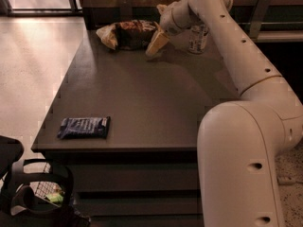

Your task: Move brown chip bag near rxbar blueberry

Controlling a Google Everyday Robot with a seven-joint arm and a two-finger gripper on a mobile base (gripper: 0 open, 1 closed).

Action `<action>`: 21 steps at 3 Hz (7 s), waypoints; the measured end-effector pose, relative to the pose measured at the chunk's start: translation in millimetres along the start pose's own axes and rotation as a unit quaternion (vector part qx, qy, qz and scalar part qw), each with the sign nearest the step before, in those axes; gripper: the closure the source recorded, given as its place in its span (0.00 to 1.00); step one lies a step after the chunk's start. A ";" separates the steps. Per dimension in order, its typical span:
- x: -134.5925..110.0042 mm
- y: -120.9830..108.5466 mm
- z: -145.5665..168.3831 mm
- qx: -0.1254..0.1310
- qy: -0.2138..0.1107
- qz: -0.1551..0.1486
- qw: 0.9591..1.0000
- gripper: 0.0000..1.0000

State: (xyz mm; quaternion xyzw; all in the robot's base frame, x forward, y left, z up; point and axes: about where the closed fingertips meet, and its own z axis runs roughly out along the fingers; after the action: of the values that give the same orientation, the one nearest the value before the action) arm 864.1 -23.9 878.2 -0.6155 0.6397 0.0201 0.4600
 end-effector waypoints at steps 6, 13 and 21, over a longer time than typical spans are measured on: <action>-27.8 16.0 58.3 -0.037 -0.042 -0.008 0.998 1.00; -160.3 7.1 -81.8 -0.009 -0.030 -0.025 0.999 1.00; -232.3 186.6 -117.6 -0.188 0.096 -0.030 0.977 0.28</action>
Offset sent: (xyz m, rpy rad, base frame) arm 0.0341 0.0631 -0.0066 0.0582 0.0102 0.1209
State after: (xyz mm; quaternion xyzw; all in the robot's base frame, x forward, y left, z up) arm 605.4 130.2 987.6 -0.7088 0.6472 0.0673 0.2724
